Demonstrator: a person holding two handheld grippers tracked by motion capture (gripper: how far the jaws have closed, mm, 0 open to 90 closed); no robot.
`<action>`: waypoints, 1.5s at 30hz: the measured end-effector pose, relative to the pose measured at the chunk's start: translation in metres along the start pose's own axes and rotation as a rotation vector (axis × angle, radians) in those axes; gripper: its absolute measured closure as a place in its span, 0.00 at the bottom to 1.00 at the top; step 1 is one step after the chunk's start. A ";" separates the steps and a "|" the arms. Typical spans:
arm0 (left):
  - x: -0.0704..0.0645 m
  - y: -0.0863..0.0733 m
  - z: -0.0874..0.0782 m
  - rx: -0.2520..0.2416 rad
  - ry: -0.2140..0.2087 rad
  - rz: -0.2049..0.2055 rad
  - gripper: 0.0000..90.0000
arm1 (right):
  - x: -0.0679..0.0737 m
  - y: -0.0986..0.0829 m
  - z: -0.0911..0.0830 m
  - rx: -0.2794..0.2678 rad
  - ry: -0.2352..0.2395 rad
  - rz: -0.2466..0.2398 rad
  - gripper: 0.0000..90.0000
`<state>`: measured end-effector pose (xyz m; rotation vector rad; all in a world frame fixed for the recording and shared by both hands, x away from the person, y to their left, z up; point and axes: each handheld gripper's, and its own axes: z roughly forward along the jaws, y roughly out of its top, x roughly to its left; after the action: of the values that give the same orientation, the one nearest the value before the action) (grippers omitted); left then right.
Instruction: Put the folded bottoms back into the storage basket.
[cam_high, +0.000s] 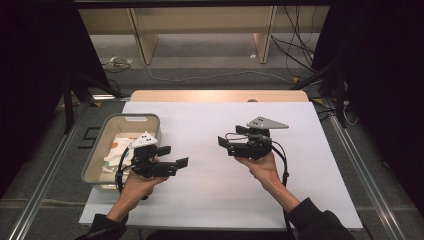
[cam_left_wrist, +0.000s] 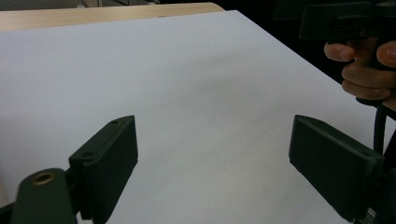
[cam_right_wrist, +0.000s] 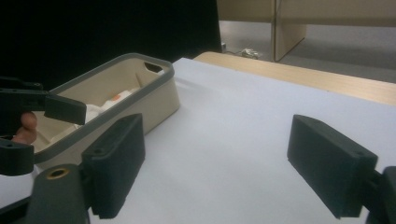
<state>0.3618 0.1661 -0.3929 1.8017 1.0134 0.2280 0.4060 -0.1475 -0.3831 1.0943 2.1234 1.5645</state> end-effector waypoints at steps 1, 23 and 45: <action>0.000 0.000 0.000 -0.002 0.001 0.003 0.17 | 0.000 0.000 -0.001 -0.005 -0.001 -0.002 0.21; -0.005 -0.008 -0.004 -0.058 -0.020 0.052 0.07 | -0.008 -0.012 -0.022 -0.021 -0.005 -0.001 0.17; -0.008 -0.015 -0.007 -0.097 -0.014 0.098 0.02 | -0.004 -0.023 -0.038 -0.010 -0.009 -0.017 0.15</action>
<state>0.3453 0.1672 -0.4002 1.7638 0.8904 0.3191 0.3758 -0.1793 -0.3912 1.0748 2.1115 1.5581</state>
